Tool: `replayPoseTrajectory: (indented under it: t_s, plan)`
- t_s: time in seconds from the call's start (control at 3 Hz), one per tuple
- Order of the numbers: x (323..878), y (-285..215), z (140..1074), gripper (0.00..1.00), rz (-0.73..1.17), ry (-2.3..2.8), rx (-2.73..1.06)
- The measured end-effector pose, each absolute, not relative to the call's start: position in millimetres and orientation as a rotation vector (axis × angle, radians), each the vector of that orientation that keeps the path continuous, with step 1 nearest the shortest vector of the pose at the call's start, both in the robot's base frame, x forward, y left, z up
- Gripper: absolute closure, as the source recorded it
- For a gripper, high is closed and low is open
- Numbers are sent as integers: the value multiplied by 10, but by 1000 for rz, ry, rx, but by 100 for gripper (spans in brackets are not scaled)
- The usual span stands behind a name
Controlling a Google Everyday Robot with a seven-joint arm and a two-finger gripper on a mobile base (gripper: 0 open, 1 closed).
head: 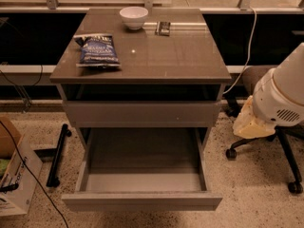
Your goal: Close middle drawer
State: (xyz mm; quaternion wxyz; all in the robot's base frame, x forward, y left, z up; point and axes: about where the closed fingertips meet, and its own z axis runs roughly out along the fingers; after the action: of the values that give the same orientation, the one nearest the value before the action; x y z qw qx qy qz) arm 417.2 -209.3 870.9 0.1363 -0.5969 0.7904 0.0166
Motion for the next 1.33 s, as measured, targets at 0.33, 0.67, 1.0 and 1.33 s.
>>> replayPoseTrajectory:
  t_s: [0.33,0.67,1.0,1.33]
  plan:
    - [4160,-2059,8701,100,39,2282,-1746]
    - [4108,-1923,8497,100,73,2262,-1772]
    - [4008,-1865,8068,100,168,2282,-1775]
    - [3887,-1831,7491,100,310,2321,-1744]
